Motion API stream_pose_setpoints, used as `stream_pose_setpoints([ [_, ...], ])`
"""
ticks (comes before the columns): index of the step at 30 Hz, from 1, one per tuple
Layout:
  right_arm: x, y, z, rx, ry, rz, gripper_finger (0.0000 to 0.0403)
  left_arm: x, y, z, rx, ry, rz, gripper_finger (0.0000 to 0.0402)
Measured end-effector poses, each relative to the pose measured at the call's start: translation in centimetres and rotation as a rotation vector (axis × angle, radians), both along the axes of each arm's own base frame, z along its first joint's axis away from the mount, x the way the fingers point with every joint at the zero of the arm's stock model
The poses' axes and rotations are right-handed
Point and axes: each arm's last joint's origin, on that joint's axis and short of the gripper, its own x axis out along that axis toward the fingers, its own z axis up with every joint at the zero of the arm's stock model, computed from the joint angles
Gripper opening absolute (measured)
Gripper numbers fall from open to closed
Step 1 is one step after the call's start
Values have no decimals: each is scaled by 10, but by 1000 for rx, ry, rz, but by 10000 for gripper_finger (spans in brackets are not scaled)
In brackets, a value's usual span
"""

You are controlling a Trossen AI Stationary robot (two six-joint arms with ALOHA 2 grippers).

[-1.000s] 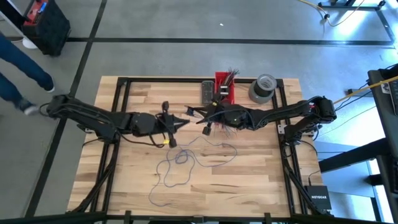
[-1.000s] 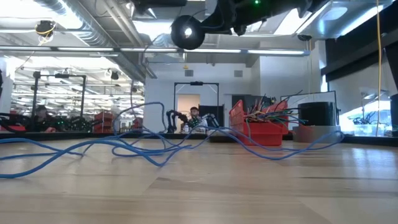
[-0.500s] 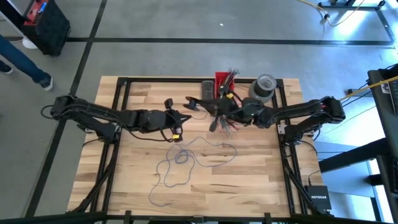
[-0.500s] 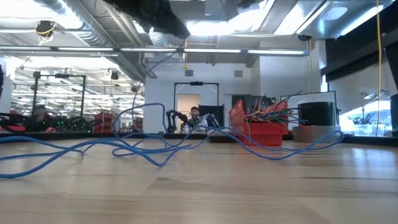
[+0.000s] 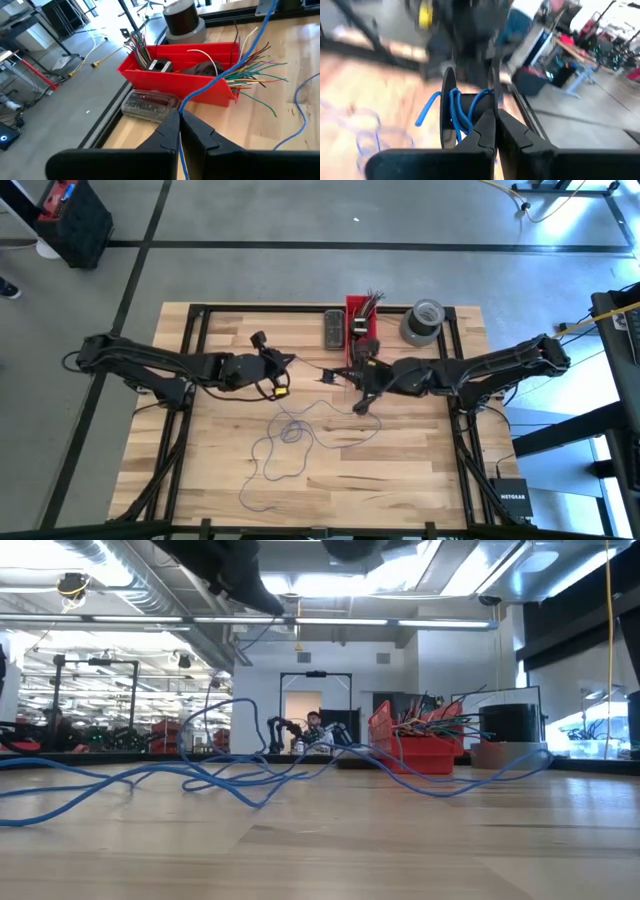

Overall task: Coil cords
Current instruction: Coil the blue wire into the black spool

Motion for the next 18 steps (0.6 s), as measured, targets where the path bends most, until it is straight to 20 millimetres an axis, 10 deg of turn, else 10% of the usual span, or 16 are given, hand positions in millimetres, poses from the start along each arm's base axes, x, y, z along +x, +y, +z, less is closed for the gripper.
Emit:
stream_pose_setpoints([
  [18,51,-30,-72,-47,217,-174,8,2,-12,16,-104,-189,-113,5],
])
